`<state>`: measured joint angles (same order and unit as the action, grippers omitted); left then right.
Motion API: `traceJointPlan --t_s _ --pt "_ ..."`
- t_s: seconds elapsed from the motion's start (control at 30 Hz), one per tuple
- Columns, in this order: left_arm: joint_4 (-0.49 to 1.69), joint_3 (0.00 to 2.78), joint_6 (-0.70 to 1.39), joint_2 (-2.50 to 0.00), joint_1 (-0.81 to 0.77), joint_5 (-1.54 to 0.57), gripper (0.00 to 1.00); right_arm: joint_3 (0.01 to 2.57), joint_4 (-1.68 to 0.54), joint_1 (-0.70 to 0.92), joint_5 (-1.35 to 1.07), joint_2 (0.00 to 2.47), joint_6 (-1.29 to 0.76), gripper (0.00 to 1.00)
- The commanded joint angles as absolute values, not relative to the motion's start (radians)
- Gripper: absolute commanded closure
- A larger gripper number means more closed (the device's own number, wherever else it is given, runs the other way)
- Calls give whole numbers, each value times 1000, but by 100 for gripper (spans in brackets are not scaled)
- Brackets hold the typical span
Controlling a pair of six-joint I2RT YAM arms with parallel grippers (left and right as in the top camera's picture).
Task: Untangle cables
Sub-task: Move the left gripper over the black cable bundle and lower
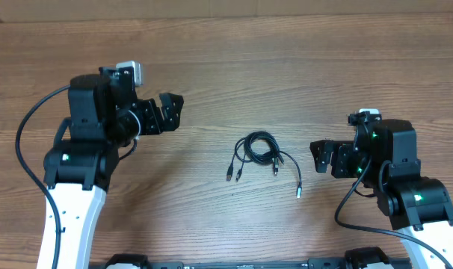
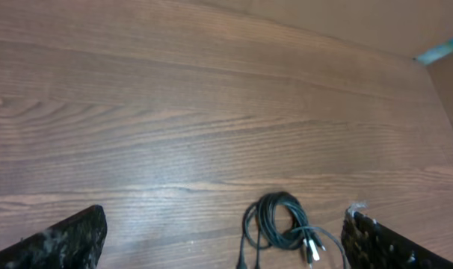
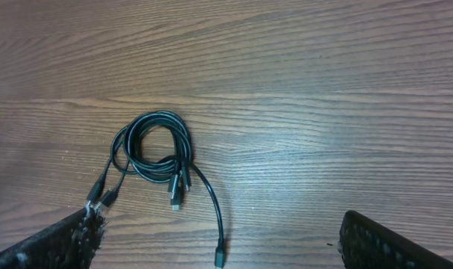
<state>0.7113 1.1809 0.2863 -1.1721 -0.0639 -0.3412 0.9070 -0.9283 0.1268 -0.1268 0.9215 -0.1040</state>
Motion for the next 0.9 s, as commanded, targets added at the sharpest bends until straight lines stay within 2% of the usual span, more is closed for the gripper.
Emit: traceJointPlan --t_s 0.0,0.2,0.4,0.5,0.57,0.87 --pt "719 1277 260 -1240 -80 -358 1 938 -931 128 -141 920 -104 0" --pt "733 1351 160 -1346 -193 -224 3 938 -930 128 -141 920 -104 0" --pt "734 1351 157 -1486 -345 -147 3 938 -930 128 -141 920 -104 0" --pt "732 1351 181 -1619 -427 -150 13 938 -939 128 -141 920 -104 0" --pt "728 1351 192 -1671 -455 -155 16 938 -942 128 -141 920 -104 0" --pt "664 1351 191 -1888 -567 -157 20 938 -942 128 -141 920 -104 0"
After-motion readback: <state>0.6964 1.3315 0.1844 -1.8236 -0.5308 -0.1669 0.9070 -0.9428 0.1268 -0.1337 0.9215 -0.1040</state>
